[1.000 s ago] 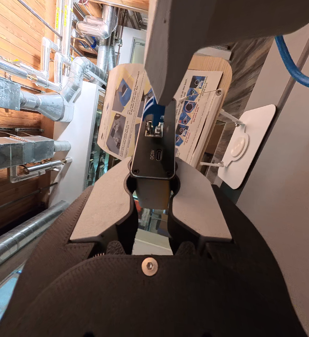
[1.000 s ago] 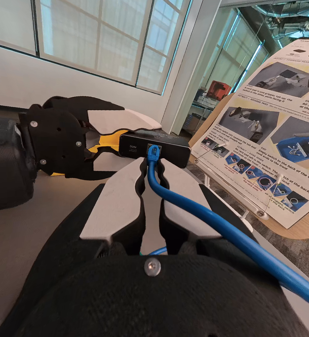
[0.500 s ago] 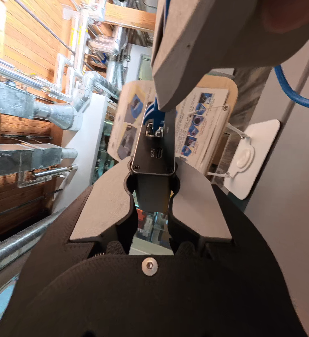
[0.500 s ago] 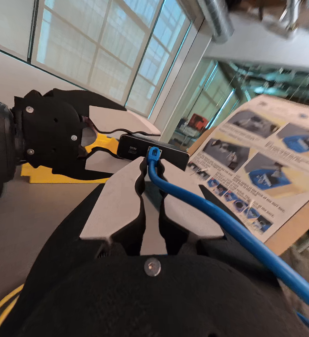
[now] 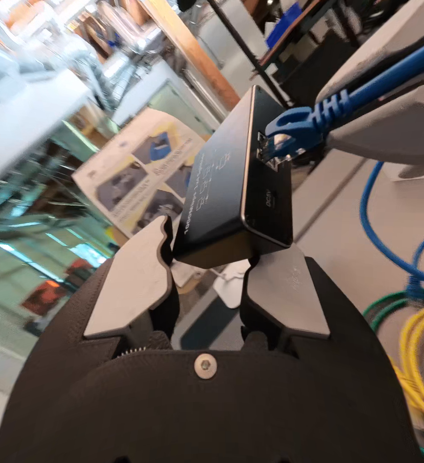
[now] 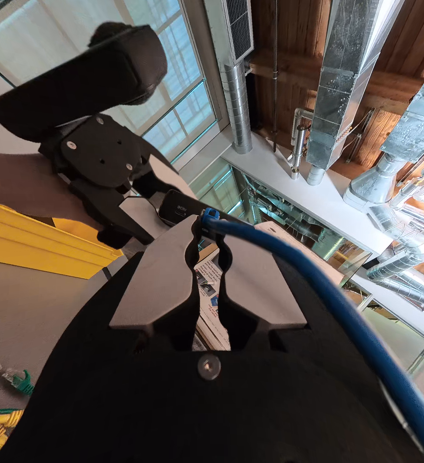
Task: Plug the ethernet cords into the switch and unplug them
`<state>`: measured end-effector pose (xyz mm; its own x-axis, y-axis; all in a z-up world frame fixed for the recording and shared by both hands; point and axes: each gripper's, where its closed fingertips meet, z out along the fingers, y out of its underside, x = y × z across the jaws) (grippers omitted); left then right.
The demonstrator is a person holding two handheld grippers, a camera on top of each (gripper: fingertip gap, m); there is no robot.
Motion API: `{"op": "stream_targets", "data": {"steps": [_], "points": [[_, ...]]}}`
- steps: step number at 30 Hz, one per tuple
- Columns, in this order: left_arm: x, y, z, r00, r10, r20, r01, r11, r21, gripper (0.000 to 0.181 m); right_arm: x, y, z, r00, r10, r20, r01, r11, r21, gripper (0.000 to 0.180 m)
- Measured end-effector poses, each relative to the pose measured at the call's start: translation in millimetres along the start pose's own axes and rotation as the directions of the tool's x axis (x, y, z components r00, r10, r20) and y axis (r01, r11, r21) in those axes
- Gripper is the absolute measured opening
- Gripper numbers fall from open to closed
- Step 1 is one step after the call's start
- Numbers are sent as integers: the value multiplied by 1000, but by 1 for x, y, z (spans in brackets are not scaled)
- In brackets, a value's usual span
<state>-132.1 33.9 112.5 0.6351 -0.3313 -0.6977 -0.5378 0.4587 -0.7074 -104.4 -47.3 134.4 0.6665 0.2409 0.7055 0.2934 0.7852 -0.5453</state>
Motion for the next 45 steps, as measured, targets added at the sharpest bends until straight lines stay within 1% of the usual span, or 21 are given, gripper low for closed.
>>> {"op": "stream_targets", "data": {"steps": [2, 3, 4, 6, 8, 10, 13, 16, 19, 21, 26, 28, 30, 32, 34, 37, 40, 42, 43, 44, 45], "points": [[6, 5, 3, 999, -24, -36, 23, 1000, -17, 51, 0, 2, 1, 1000, 6, 7, -6, 1000, -14, 11], [4, 5, 3, 1000, 9, -3, -9, 1000, -7, 49, 0, 4, 1, 1000, 10, 10, -9, 1000, -16, 11], [-1, 4, 2, 996, 70, 54, -71, 997, 6, 47, -1, 4, 1, 1000, 13, 15, -13, 1000, -18, 11], [-9, 0, -3, 958, 232, 168, -237, 971, 12, 40, -1, 5, 2, 999, 39, 24, -39, 999, -24, 11], [-16, -3, -8, 913, 316, 259, -329, 944, 7, 39, 0, 6, 3, 993, 112, 38, -111, 993, -28, 11], [-20, -3, -10, 900, 337, 278, -348, 938, -11, 39, 1, 8, 6, 975, 214, 56, -211, 976, -53, 11], [-25, -7, -15, 844, 422, 331, -436, 899, -34, 38, 4, 7, 8, 949, 309, 58, -305, 949, -77, 11], [-28, -8, -18, 808, 469, 356, -481, 875, -61, 37, 4, 8, 10, 927, 368, 76, -358, 926, -120, 12], [-31, -7, -20, 798, 480, 365, -492, 868, -68, 37, -1, 9, 11, 902, 416, 114, -398, 905, -153, 12], [-33, -7, -21, 771, 522, 364, -533, 842, -80, 37, -4, 11, 11, 892, 432, 134, -406, 895, -185, 12], [-32, -15, -28, 725, 565, 394, -594, 803, -57, 37, 0, 6, 11, 858, 494, 140, -469, 865, -176, 12], [-29, -16, -28, 709, 587, 391, -619, 783, -54, 36, 2, 7, 11, 862, 488, 137, -461, 867, -191, 12], [-18, -22, -28, 707, 596, 381, -641, 767, -11, 36, -3, 11, 12, 863, 481, 151, -445, 868, -223, 14], [-17, -25, -27, 705, 590, 393, -636, 772, -18, 36, 0, 12, 11, 891, 435, 127, -407, 892, -198, 13], [-16, -25, -25, 747, 557, 362, -598, 802, 1, 36, 2, 11, 10, 916, 381, 122, -354, 914, -198, 13], [-17, -33, -27, 779, 505, 372, -554, 832, 30, 36, 6, 1, 7, 955, 282, 91, -269, 954, -133, 13], [-16, -39, -29, 856, 398, 329, -448, 890, 89, 42, 13, -8, 3, 982, 185, 47, -181, 980, -86, 13], [-16, -39, -29, 927, 277, 251, -319, 937, 143, 53, 22, -11, 0, 990, 144, 5, -143, 988, -62, 13], [-13, -38, -27, 964, 200, 173, -230, 956, 179, 60, 26, -12, -2, 991, 137, -9, -137, 989, -53, 13], [-5, -38, -26, 992, 114, 59, -124, 968, 218, 68, 31, -13, -3, 991, 134, -21, -135, 990, -46, 13], [4, -39, -27, 997, 17, -70, 1, 968, 250, 75, 35, -13, -5, 991, 129, -36, -130, 991, -41, 13]]}}
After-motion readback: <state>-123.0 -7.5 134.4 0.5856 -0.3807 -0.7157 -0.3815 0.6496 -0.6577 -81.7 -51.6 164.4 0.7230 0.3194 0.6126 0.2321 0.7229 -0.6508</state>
